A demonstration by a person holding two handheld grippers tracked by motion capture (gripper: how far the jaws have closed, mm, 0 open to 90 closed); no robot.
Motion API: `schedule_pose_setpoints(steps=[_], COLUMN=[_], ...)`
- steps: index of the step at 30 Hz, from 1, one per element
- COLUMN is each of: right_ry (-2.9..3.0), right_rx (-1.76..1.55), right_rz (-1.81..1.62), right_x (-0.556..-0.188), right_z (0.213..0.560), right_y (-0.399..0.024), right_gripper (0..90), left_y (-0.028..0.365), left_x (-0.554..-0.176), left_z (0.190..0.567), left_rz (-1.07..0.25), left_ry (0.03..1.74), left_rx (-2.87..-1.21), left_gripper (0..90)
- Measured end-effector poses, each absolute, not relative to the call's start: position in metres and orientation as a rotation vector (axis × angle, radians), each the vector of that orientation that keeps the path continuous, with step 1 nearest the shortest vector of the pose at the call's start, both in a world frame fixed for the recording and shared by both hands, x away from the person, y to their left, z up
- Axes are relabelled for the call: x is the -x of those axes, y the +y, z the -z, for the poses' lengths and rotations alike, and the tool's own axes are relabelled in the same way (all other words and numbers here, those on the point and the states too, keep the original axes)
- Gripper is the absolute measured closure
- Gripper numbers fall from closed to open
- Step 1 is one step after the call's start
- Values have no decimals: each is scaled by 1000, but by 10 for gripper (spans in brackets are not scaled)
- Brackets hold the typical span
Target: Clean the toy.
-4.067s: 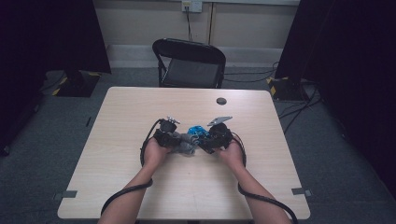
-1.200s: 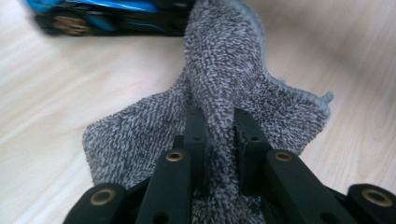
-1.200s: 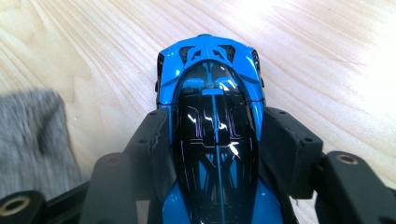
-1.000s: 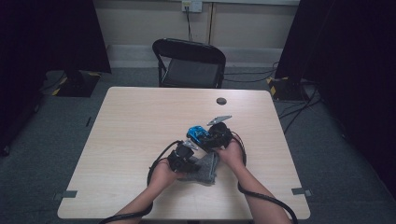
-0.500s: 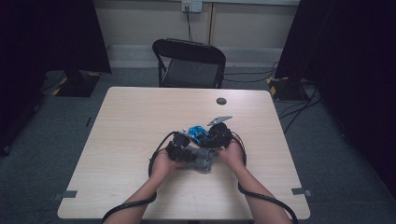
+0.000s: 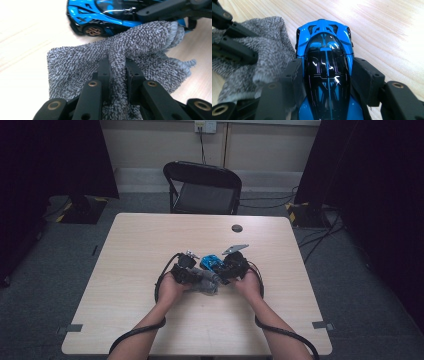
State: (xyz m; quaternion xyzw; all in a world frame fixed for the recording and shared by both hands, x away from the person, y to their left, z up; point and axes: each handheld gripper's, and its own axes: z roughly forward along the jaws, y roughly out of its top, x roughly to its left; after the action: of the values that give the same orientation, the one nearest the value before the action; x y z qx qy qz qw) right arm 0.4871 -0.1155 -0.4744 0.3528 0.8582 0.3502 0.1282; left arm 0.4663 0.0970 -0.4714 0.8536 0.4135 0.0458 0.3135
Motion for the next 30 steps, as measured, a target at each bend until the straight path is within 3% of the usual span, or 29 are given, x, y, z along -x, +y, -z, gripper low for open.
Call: schedule_pose_setpoints(steps=[30], right_ry=[2490], right_rx=[-1028], right_rz=[-1029], right_x=[-486], right_z=[475], right_y=[-116], right_gripper=[434], left_y=[126], left_x=[-488], left_z=[469], left_rz=[-223], left_ry=[1243], left_rx=[-2193], left_gripper=[774])
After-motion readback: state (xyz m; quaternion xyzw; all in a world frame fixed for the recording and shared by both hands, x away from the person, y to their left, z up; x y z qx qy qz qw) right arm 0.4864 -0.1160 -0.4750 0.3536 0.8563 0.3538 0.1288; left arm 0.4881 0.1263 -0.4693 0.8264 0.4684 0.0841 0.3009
